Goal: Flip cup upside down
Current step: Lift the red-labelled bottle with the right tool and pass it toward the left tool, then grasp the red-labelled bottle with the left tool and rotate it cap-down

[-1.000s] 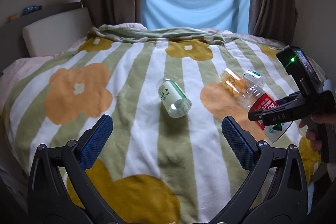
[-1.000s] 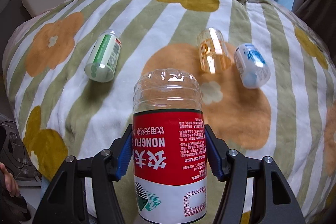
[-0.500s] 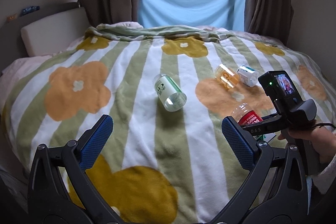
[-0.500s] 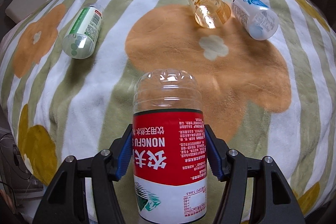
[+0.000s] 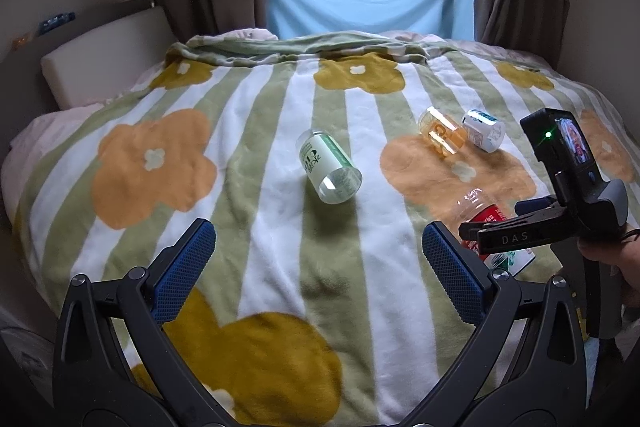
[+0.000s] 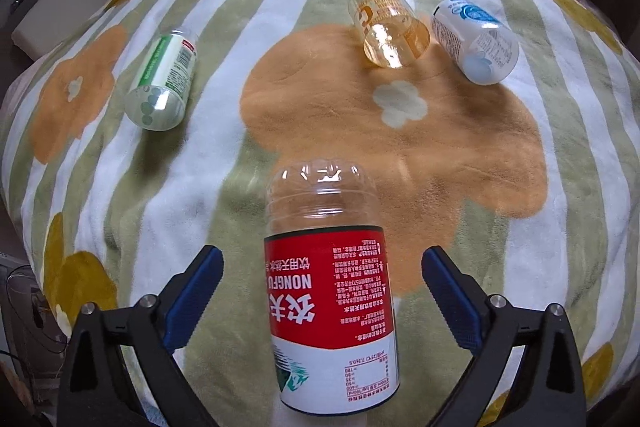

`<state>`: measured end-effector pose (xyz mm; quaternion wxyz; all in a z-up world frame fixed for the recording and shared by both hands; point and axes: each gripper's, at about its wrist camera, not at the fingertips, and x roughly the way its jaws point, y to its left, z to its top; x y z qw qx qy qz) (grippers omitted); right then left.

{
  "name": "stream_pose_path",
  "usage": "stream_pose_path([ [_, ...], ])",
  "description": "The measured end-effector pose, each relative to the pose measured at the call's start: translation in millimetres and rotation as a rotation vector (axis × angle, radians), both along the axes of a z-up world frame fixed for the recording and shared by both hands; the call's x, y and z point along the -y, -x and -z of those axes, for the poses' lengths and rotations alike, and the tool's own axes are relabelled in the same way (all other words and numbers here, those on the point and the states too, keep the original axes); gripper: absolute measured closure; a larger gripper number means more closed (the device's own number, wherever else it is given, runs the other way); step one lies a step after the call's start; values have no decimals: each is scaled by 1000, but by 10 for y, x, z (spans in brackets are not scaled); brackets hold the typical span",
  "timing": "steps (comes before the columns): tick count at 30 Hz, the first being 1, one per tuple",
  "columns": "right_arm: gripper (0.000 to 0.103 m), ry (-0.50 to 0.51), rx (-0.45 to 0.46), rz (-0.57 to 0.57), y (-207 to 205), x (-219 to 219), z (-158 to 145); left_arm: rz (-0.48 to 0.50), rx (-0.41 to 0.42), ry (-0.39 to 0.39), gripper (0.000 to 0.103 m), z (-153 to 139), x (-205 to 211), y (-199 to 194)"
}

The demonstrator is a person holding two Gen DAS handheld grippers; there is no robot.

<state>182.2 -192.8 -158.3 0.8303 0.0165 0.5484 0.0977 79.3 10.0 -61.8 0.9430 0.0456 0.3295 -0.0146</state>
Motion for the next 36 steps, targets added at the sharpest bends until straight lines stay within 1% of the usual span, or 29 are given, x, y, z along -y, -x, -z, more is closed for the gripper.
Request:
stream_pose_path([
  [5,0,-66,105,-24,230,179,-345,2,-44,-18,0,-66,146,-106],
  [6,0,-78,129,-24,288,251,-422,11,-48,-11,0,-81,190,-127],
  [7,0,-77,150,-26,321,291,-496,30,-50,11,0,-97,235,-147],
  [8,0,-48,180,-22,382,341,-572,54,-60,45,0,-110,283,-173],
  [11,0,72,345,14,625,491,-798,100,-128,150,0,-130,464,-327],
  [14,0,111,489,48,882,643,-968,128,-215,201,0,-81,734,-553],
  [16,0,113,536,63,991,749,-1007,146,-282,238,0,8,916,-702],
  [19,0,78,569,74,1116,889,-989,133,-392,267,0,220,1156,-912],
  [24,0,-8,589,92,1275,1096,-875,82,-598,228,0,712,1465,-1210],
  [26,0,-29,586,101,1298,1173,-835,56,-683,232,0,905,1524,-1298],
  [27,0,-37,584,101,1302,1201,-816,39,-717,245,3,986,1535,-1331],
  [28,0,-45,584,103,1307,1225,-801,21,-745,259,6,1049,1542,-1359],
  [30,0,-60,580,102,1298,1265,-775,-2,-785,278,7,1141,1567,-1418],
  [36,0,-83,573,94,1274,1313,-704,-37,-849,273,13,1276,1670,-1586],
])
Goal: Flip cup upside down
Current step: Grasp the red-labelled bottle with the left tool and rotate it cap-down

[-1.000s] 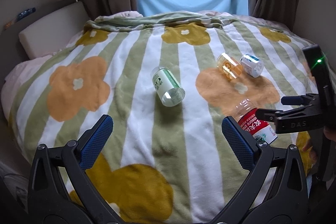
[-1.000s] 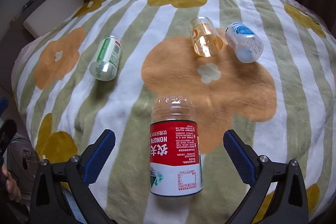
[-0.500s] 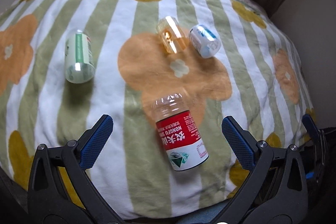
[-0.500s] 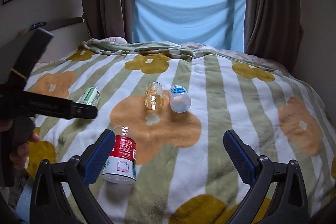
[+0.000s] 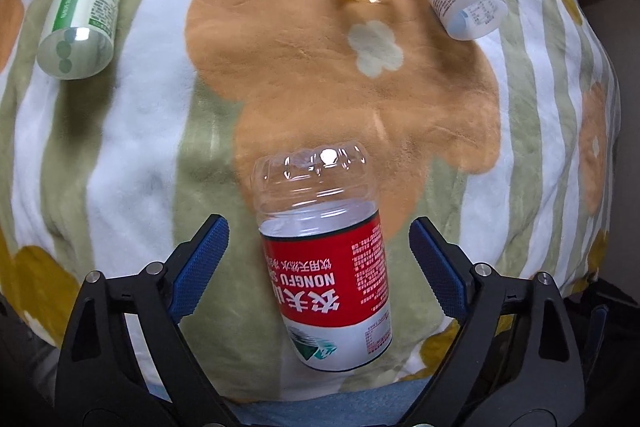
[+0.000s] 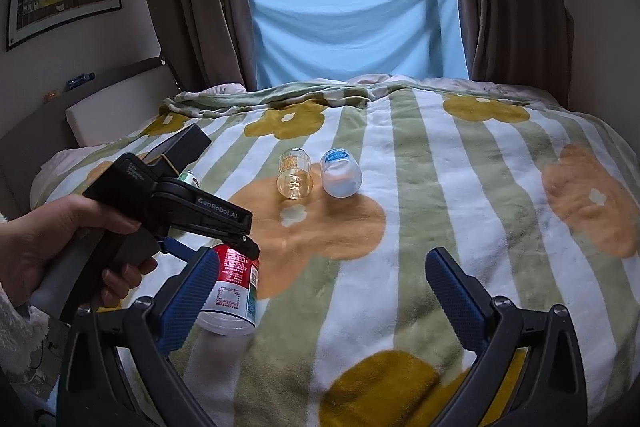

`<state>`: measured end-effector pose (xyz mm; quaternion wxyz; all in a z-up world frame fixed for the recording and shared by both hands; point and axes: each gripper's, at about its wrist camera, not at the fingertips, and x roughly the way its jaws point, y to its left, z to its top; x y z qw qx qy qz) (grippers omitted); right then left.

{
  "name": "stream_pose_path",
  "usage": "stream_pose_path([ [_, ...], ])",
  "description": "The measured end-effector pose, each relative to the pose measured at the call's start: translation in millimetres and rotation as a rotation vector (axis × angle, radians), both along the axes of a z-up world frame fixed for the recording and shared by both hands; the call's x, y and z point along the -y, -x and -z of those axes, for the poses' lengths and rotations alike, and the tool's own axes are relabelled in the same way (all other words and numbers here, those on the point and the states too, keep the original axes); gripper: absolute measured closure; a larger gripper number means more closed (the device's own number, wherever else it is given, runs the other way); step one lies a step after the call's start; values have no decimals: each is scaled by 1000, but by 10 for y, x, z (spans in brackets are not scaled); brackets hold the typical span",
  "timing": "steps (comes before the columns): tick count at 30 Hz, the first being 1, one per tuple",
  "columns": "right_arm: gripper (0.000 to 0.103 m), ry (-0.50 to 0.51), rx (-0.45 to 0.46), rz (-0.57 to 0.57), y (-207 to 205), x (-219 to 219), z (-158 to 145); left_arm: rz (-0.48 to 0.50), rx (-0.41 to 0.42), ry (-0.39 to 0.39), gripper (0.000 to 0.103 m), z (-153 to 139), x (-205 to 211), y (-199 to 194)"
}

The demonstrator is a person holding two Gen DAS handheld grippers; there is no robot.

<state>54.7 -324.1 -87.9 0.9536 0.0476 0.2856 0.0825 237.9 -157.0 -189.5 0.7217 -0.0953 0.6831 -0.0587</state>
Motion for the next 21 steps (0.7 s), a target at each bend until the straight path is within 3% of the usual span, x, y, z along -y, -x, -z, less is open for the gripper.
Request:
stream_pose_path([
  [4,0,11,-6,-10,-12,1,39,-22,-45,17,28,96,17,-54],
  [8,0,11,-15,-14,-47,12,68,-16,-57,12,35,159,57,-70],
  [9,0,5,-17,-15,-53,20,74,-15,-58,11,41,160,47,-88],
  [15,0,-11,-21,-16,-60,32,76,-15,-38,45,42,171,-36,-68],
  [19,0,-16,-15,-14,-54,35,67,9,46,77,42,3,-95,26],
  [21,0,-28,-6,-10,-43,46,59,42,152,96,42,-183,-95,119],
])
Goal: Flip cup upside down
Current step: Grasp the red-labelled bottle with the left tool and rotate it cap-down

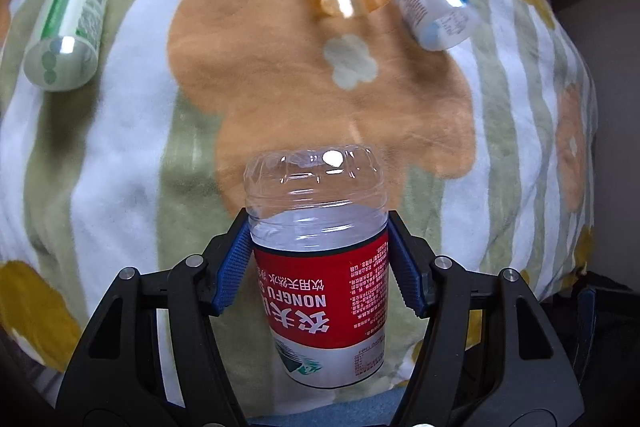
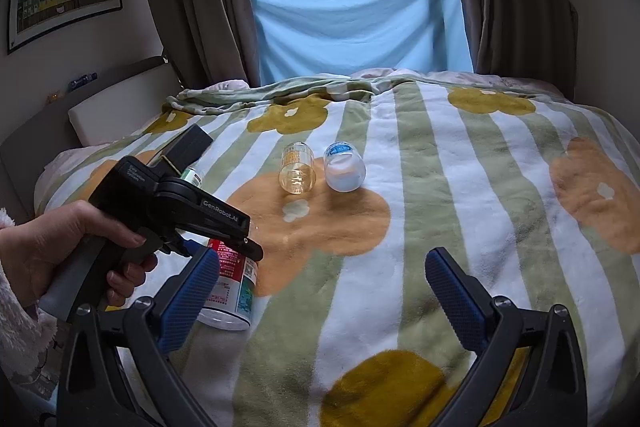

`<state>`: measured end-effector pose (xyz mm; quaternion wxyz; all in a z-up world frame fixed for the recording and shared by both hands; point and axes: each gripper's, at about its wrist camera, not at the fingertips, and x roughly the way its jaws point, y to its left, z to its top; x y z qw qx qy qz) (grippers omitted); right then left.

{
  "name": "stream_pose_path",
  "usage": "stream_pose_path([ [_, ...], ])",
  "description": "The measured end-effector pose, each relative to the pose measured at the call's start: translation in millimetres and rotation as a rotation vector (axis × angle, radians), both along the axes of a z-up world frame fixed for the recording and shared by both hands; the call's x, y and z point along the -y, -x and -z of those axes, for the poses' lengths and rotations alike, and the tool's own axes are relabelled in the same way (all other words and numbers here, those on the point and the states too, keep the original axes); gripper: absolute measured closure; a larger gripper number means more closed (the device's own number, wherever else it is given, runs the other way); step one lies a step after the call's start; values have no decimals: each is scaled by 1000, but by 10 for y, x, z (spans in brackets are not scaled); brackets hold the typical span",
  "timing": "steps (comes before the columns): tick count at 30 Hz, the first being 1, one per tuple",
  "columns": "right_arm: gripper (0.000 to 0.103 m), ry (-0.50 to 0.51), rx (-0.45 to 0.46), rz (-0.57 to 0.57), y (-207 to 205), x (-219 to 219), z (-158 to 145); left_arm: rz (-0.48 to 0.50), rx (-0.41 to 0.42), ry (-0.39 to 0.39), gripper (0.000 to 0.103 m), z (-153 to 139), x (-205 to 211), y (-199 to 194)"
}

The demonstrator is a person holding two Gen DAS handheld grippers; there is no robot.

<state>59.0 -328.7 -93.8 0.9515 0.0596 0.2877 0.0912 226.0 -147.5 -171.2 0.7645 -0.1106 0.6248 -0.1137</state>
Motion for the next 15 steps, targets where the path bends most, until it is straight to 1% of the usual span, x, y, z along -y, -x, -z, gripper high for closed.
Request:
stream_pose_path([
  [2,0,-16,10,8,16,15,-4,31,162,1,42,-205,15,125],
  [4,0,-33,24,20,49,28,-8,53,337,-22,42,-355,4,270],
  [5,0,-43,29,27,68,33,-2,55,418,-30,42,-383,-13,361],
  [6,0,-53,35,34,90,39,3,52,483,-18,42,-419,-98,429],
  [7,0,-66,39,39,107,44,10,40,539,-5,42,-396,-121,487],
  [8,0,-79,41,44,124,44,31,21,585,10,42,-353,-159,548],
  [10,0,-101,41,49,151,45,71,-5,650,48,42,-263,-225,596],
  [11,0,-107,40,52,163,39,92,-15,675,44,42,-209,-171,576],
  [13,0,-109,33,58,174,21,131,-15,715,10,42,-161,-145,584],
  [15,0,-107,30,60,176,13,162,-7,738,-24,42,-141,-85,579],
])
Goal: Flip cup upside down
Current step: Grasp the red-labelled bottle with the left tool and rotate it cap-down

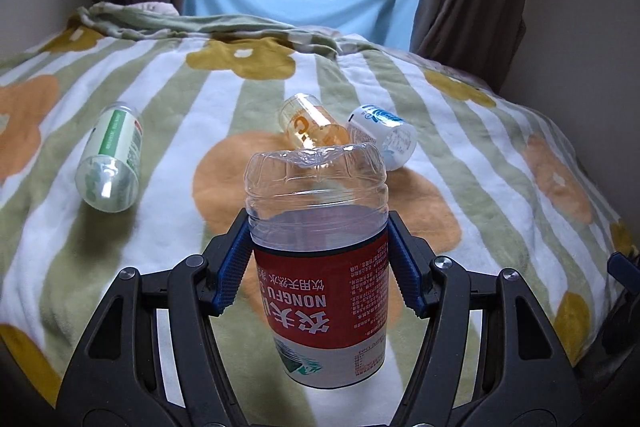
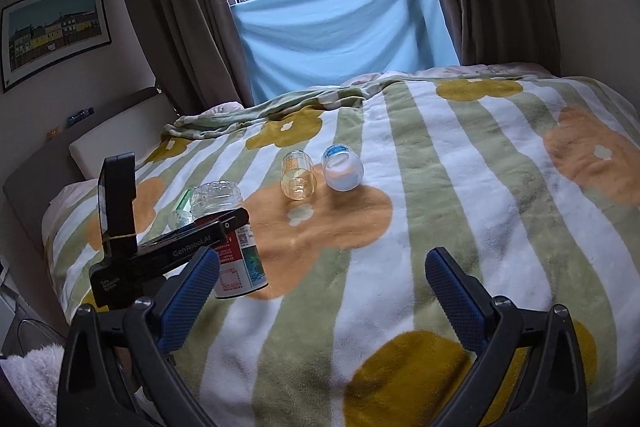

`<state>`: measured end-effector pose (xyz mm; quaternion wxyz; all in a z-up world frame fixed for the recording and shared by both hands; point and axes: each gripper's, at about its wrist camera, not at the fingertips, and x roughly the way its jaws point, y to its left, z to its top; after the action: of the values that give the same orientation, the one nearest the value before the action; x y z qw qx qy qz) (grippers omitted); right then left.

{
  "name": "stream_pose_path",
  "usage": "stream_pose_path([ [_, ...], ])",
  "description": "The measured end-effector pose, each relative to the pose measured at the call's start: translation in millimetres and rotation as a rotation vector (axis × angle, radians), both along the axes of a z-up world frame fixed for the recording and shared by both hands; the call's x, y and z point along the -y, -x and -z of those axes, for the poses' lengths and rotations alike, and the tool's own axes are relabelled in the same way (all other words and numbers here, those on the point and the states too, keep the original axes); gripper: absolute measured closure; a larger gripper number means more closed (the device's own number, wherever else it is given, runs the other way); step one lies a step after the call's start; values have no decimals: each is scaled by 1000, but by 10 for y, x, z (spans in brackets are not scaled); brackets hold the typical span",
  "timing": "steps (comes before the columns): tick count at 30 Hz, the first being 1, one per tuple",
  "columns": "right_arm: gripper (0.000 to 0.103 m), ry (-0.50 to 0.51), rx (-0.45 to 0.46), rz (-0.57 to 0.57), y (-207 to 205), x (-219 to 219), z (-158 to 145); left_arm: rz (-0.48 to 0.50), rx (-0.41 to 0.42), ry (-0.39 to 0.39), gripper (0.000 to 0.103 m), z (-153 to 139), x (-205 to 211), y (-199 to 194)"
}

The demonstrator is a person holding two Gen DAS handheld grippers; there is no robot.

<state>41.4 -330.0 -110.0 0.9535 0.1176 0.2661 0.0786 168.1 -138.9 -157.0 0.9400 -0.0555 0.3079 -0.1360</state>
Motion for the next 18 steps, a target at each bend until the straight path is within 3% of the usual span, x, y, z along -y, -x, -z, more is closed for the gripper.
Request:
stream_pose_path([
  [18,0,41,-17,-18,-51,-118,155,93,56,-131,42,53,141,427],
])
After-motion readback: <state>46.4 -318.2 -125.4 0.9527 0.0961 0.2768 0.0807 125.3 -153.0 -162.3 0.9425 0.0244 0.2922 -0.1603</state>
